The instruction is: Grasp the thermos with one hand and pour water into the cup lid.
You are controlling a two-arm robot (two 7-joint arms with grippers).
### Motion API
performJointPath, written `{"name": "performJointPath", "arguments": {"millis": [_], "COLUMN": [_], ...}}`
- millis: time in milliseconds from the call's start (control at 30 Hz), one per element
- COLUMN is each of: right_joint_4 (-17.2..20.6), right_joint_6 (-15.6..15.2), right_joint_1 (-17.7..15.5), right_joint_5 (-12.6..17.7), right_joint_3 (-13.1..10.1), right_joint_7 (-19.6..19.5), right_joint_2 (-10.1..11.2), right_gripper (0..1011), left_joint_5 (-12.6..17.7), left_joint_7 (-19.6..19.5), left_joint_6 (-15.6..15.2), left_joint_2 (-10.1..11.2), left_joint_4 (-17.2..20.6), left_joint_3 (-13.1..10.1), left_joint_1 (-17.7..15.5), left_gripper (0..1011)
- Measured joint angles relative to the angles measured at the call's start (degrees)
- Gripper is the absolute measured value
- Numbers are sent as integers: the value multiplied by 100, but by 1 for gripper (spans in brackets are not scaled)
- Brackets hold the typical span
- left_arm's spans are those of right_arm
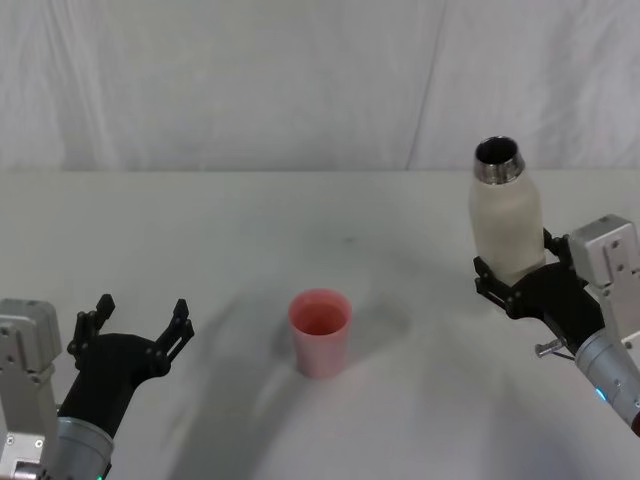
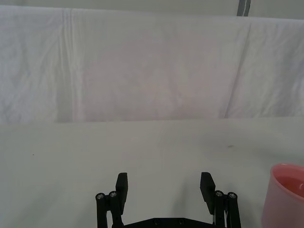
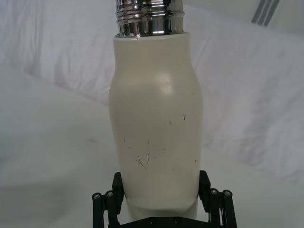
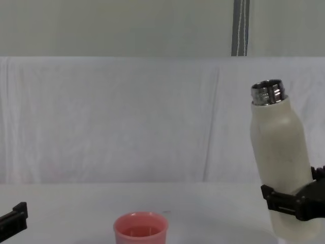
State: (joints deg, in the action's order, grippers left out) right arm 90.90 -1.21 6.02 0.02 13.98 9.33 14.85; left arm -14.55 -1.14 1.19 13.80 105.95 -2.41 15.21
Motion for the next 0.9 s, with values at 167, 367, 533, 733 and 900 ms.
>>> {"name": "performJointPath", "arguments": {"millis": [167, 367, 533, 733, 900], "right_joint_4": [186, 358, 431, 447, 451], "right_joint_6": [-86, -191, -269, -287, -287], "right_joint_1": [-9, -7, -5, -16, -34], "right_joint_5": [-624, -1388, -1868, -2157, -2410], "right_joint_3": [112, 328, 443, 476, 491], "right_joint_7": [-104, -188, -212, -213, -209], "right_joint_2": [145, 307, 357, 353, 341], "right_gripper": [955, 955, 955, 955, 955], "left_joint_5": [0, 0, 0, 0, 0], "left_joint_7": [0, 0, 0, 0, 0], "left_joint_6": [0, 0, 0, 0, 0], "left_joint_2": [0, 0, 0, 0, 0], "left_joint_4": [0, 0, 0, 0, 0], "left_joint_3": [0, 0, 0, 0, 0], "left_joint_1": [0, 0, 0, 0, 0], "left_gripper": [1001, 1001, 1001, 1001, 1001]}}
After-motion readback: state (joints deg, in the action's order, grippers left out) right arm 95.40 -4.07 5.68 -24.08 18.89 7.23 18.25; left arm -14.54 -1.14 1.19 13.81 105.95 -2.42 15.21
